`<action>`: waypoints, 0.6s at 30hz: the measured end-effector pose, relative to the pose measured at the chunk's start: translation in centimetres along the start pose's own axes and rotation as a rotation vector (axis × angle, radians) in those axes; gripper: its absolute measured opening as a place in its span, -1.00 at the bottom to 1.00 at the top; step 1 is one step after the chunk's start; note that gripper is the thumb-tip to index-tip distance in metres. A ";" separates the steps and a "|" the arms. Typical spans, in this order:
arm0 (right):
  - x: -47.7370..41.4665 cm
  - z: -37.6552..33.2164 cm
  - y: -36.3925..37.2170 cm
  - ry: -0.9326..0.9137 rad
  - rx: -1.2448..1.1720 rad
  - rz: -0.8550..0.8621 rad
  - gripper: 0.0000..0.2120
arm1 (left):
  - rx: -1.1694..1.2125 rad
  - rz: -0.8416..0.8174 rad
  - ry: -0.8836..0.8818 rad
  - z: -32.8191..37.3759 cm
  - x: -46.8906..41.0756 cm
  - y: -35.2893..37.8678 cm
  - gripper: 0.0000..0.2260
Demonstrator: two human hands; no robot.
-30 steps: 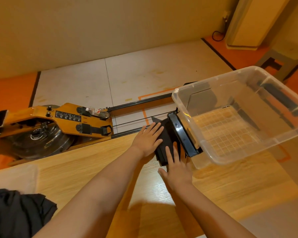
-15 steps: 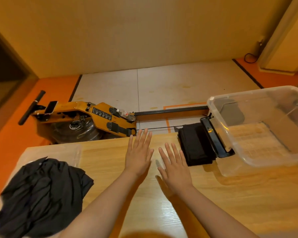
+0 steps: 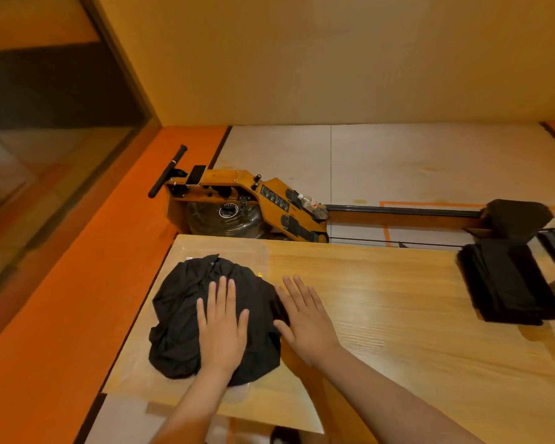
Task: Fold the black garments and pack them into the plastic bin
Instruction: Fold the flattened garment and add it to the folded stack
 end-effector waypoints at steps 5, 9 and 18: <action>-1.5 -5.6 1.8 -0.017 -0.096 -0.093 -0.33 | 0.123 -0.036 -0.093 -5.9 1.3 -0.3 -0.41; -1.4 -7.6 3.5 0.112 -0.144 -0.198 -0.46 | 0.163 -0.042 -0.186 -8.9 1.0 -1.0 -0.41; -2.3 -7.1 0.1 0.293 -0.500 0.102 -0.90 | 0.423 -0.024 -0.232 -11.6 -2.0 -3.8 -0.67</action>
Point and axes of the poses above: each hand's wrist, its own x-axis away from the middle knuckle, its own y-axis out of the palm, z = x × y, the point moved 3 cm from there along -x, towards the middle knuckle, and after that the axes turned 4 degrees about x, right-handed, at the moved point
